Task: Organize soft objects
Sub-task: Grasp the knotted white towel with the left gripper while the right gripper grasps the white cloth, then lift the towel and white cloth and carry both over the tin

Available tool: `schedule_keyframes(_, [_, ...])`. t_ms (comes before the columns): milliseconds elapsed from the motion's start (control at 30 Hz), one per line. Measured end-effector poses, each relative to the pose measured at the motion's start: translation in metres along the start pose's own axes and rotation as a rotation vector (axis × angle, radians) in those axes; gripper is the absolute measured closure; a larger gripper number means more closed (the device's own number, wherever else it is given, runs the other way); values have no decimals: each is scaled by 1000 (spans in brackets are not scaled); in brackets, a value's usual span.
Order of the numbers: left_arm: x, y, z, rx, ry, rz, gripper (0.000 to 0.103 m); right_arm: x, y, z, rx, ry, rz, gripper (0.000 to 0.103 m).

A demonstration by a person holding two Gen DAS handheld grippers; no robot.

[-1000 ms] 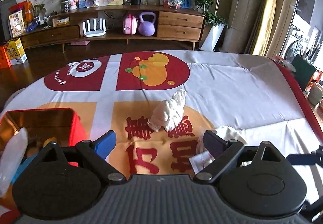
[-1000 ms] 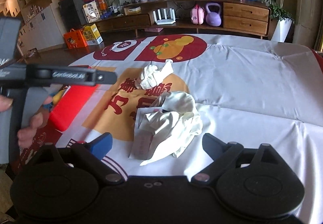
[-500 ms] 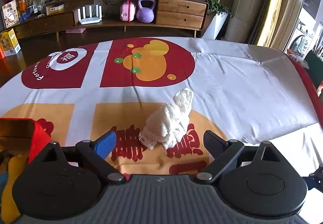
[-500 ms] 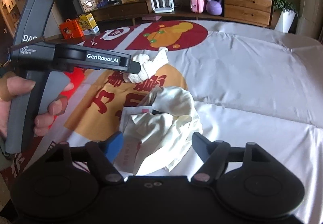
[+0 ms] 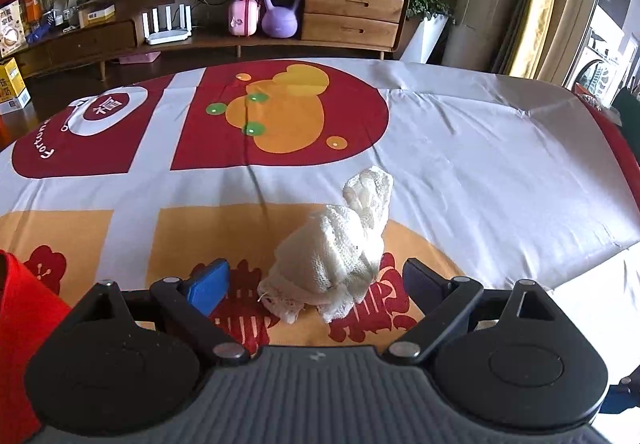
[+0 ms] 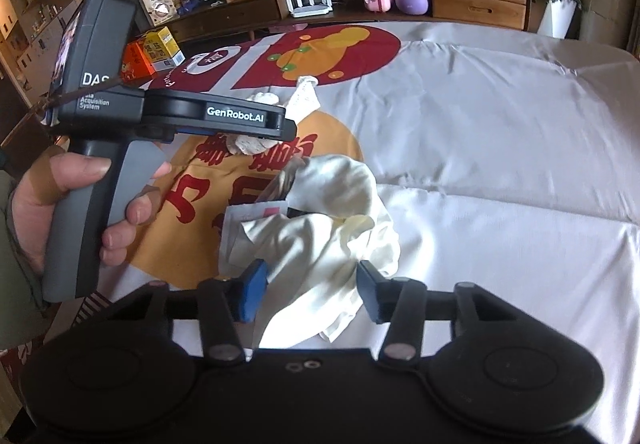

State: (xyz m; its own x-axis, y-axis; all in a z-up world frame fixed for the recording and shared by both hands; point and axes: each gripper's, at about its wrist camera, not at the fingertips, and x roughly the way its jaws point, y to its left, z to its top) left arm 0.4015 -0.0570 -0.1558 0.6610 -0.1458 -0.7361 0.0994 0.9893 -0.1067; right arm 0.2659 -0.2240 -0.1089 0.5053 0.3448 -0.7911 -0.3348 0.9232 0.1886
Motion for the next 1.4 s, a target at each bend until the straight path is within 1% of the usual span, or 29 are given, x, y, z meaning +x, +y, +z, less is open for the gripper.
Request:
schedule_keyframes(33, [1,0,0,1,-1,2,11,1,0,-1,1,3,-3,61])
schedule_keyframes(100, [3,-2,-1,12,2,0,22,1,-1,-2,3,5,-12,68])
schedule_keyframes(133, [4,-2,-1,17,8,-1,33,2,-2,-2,5,6,-11,69])
schedule_keyframes(167, [4,-3,-2,22,7,5,38,2,-2,-3,7,6,-12,71])
schedule_keyframes(200, [3,-3,-2,26,3,11,39,1,-2,-3,8,5,-15,74])
schedule_keyframes(233, [1,-3,-3,31,-1,11,43,1,-1,-3,9,4,-18,75])
schedule_keyframes(267, [1,-4,-3,37,-3,9,50,0,-1,-3,11,2,-20,77])
schedule_keyframes(333, [-2,-4,-4,50,-7,11,56,-1,0,-3,11,-3,-32,81])
schedule_keyframes(367, [-4,-5,-4,55,-11,14,58,-2,0,-3,12,-6,-37,85])
schedule_keyframes(467, [-10,-4,-4,56,-19,17,61,-7,1,-4,21,-16,-41,89])
schedule_keyframes(533, [-15,-4,-3,55,-20,14,63,-10,1,-2,26,-24,-44,91])
schedule_keyframes(600, [-20,-4,-3,58,-23,23,64,-15,1,-2,30,-34,-49,96])
schedule_keyframes(700, [-31,-1,-3,44,-25,19,65,-23,2,1,36,-55,-54,98])
schedule_keyframes(933, [-67,9,-5,5,-23,34,65,-48,8,5,37,-103,-53,98])
schedule_keyframes(1400, [-147,36,-12,-70,-40,53,65,-106,44,15,-16,-196,-21,99])
